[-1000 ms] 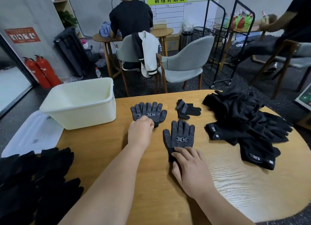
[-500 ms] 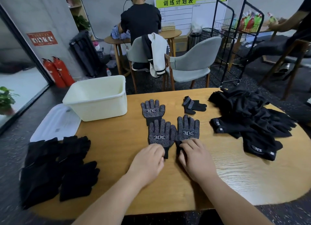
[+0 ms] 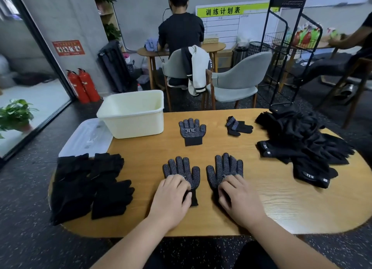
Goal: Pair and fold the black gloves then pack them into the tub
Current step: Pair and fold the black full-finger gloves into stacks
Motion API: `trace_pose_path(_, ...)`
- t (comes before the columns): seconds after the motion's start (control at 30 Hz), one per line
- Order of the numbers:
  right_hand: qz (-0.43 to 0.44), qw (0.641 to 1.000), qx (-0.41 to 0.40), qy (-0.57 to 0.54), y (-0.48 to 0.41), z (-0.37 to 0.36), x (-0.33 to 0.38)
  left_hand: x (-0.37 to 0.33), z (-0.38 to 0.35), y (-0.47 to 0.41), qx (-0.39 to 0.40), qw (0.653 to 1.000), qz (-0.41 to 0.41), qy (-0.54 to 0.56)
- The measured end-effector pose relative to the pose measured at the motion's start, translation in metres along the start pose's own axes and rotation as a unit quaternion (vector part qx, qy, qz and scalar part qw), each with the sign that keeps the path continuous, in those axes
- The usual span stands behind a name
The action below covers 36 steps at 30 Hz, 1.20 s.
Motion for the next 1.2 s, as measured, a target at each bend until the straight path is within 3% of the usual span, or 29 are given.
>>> trace_pose_path(0.07, -0.061, 0.998, -0.002, -0.014, 0.0, -0.001, -0.009, 0.007, -0.009, -0.001, 0.054, 0.997, 0.06, -0.008)
trace_pose_path(0.17, -0.184, 0.974, 0.126, 0.034, -0.004, -0.018, -0.028, 0.013, -0.029, -0.001, 0.157, 0.982, 0.097, -0.034)
trace_pose_path(0.27, -0.218, 0.949, 0.218, 0.064, -0.013, -0.023, -0.036, 0.014, -0.032, -0.005, 0.189, 0.976, 0.095, -0.043)
trace_pose_path(0.43, -0.22, 0.948, 0.215, 0.075, -0.039, -0.026, -0.036, 0.014, -0.021, -0.021, 0.138, 0.982, 0.126, -0.02)
trace_pose_path(0.53, -0.219, 0.94, 0.251, 0.074, -0.043, -0.043, -0.036, 0.016, -0.035, -0.025, 0.183, 0.973, 0.138, -0.033)
trace_pose_path(0.7, -0.215, 0.957, 0.178, 0.078, -0.065, -0.043, -0.03, 0.016, -0.033, -0.047, 0.138, 0.974, 0.172, -0.041)
trace_pose_path(0.83, -0.205, 0.948, 0.228, 0.085, -0.068, -0.068, -0.03, 0.02, -0.049, -0.051, 0.149, 0.976, 0.151, -0.051)
trace_pose_path(1.2, -0.147, 0.954, 0.242, 0.101, -0.061, -0.071, -0.031, 0.036, -0.055, -0.056, 0.177, 0.975, 0.112, -0.08)
Point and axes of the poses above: each hand's wrist, its own y-axis away from the middle knuckle, its own z-axis out of the back of the hand, x = y × z, the point moved 7 cm from there along -y, towards the middle knuckle, and after that the axes turned 1 degree about -z, right-handed, at the moved point
